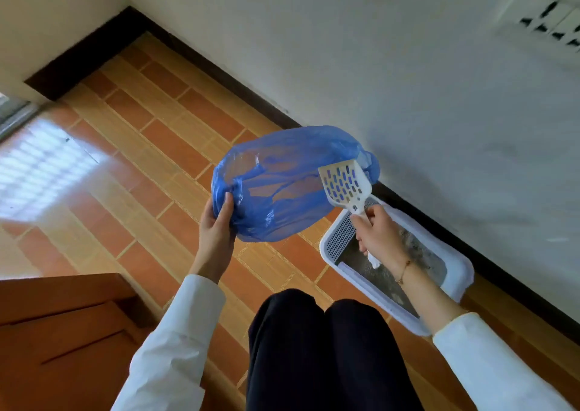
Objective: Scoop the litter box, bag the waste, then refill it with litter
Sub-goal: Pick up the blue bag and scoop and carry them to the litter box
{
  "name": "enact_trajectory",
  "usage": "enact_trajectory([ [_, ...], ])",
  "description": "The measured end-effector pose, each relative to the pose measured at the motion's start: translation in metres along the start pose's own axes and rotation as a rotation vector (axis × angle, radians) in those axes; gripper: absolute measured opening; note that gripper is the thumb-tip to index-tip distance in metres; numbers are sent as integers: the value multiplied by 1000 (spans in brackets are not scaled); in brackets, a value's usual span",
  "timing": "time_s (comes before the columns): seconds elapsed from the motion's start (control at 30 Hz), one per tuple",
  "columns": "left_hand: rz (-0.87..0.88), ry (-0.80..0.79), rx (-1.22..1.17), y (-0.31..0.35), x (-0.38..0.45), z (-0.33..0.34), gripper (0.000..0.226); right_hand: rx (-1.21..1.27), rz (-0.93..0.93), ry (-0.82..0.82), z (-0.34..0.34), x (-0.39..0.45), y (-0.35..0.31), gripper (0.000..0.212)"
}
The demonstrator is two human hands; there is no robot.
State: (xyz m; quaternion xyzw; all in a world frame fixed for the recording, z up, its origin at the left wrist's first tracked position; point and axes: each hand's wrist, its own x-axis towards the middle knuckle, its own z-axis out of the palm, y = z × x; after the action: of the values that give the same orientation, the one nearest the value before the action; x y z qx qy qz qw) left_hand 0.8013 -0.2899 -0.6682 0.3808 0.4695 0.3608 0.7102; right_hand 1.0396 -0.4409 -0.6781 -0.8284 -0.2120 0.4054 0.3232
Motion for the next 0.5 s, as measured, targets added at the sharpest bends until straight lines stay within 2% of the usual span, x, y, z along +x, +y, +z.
enact_trajectory([
  [0.3,-60,-59,-78,-185,105,-47,40,26,-38,-26,88,132,120,19],
  [0.5,-105,-44,-53,-262,127,-66,36,4,-105,6,112,161,164,20],
])
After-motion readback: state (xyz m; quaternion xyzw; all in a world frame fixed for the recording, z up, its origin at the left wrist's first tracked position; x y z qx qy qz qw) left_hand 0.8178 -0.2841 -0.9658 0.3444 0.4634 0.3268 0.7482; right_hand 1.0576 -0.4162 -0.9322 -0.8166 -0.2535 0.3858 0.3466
